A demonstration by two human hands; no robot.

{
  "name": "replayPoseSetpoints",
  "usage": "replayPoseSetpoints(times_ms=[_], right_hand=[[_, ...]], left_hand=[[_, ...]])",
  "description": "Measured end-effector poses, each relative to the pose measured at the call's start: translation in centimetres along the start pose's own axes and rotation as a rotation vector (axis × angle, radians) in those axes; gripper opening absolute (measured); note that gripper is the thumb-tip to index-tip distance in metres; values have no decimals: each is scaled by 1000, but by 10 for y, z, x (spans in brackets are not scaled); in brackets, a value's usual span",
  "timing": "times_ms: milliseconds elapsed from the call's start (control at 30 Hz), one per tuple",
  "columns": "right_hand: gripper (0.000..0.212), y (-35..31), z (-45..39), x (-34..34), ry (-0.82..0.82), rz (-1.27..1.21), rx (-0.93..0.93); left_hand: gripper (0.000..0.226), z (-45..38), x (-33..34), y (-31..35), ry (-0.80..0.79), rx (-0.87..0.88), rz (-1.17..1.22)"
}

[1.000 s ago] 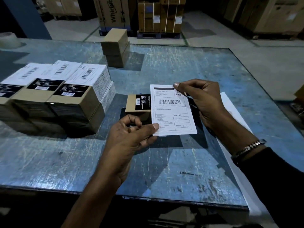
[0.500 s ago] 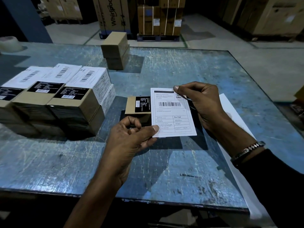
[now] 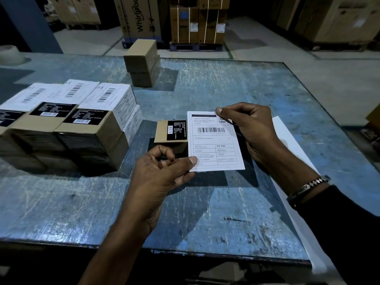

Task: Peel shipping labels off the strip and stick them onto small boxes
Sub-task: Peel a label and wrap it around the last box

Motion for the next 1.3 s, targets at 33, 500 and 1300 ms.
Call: replayPoseSetpoints(times_ms=[33, 500, 1300], right_hand=[[17, 0, 0, 0, 0, 0, 2], [14, 1, -1, 1, 1, 23, 11], [36, 7, -1, 1, 16, -128, 202]], left_hand=[[38, 0, 0, 0, -1, 0, 2], [38, 1, 2, 0, -1, 17, -2], [39, 2, 3, -1, 20, 33, -18]])
Point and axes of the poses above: each hand's wrist, its own z-axis away from the middle knuckle, its own x-axis out of the palm, y = z × x, the point moved 2 cm from there along -z, towards the middle knuckle, and after that the axes turned 5 degrees about x, right-handed, at the moved point
